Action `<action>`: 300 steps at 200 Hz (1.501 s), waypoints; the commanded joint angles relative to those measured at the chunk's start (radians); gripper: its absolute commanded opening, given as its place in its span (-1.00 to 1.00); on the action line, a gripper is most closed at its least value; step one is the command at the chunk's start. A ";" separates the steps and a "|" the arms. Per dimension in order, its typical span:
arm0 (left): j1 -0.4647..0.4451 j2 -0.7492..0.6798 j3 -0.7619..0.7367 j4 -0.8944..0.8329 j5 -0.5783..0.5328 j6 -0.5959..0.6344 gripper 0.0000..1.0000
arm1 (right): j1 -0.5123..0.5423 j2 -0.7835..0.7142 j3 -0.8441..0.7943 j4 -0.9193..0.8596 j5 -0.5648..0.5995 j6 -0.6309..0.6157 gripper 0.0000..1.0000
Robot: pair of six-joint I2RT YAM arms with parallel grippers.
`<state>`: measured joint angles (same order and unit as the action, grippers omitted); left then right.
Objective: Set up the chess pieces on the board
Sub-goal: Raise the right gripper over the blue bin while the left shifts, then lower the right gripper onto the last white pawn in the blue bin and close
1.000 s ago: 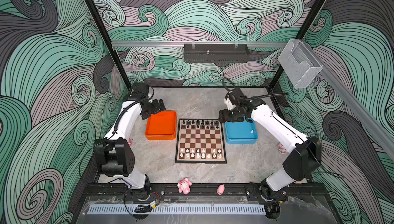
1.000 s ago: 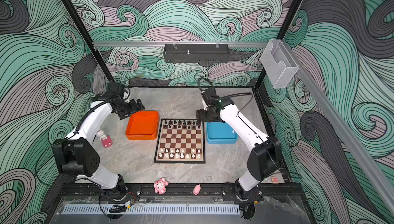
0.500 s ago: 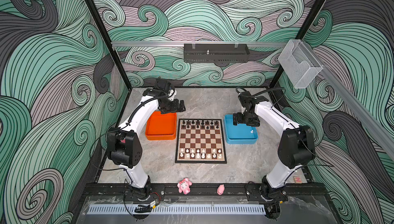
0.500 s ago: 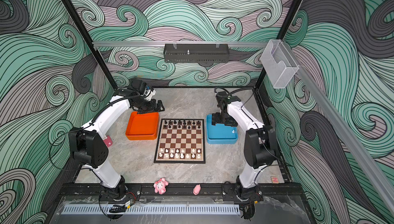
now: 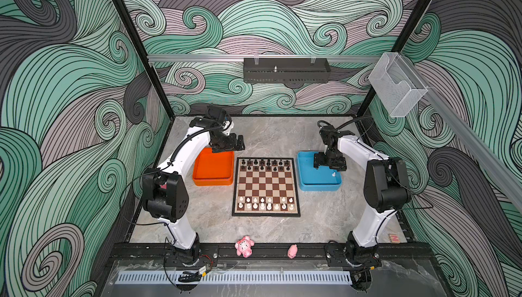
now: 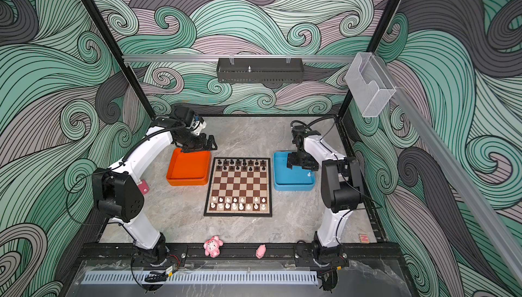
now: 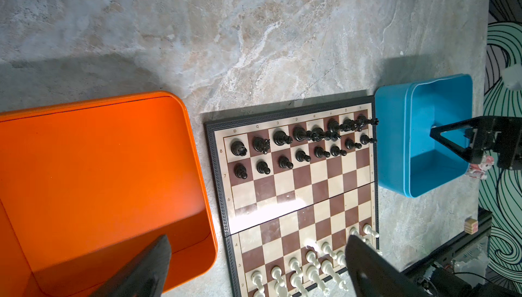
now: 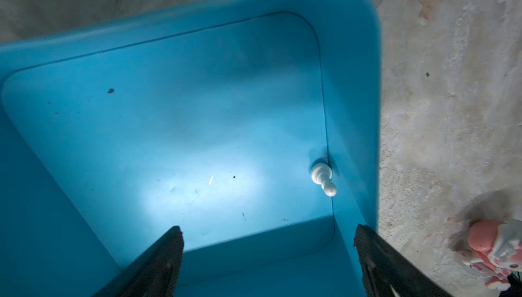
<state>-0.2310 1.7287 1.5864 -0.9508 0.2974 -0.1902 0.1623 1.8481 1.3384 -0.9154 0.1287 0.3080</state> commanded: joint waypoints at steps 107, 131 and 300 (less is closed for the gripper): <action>0.014 0.040 0.033 -0.055 -0.023 -0.002 0.97 | -0.027 0.051 -0.054 0.081 -0.011 0.008 0.84; 0.014 0.045 0.040 -0.059 -0.021 -0.007 0.97 | -0.027 0.049 -0.071 0.095 -0.008 0.007 0.85; 0.014 0.054 0.043 -0.070 -0.023 -0.011 0.97 | -0.029 0.052 -0.058 0.100 -0.060 -0.023 0.68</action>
<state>-0.2237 1.7660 1.5887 -0.9855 0.2913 -0.1947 0.1398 1.8835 1.2831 -0.8204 0.1169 0.2947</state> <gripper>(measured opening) 0.987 0.860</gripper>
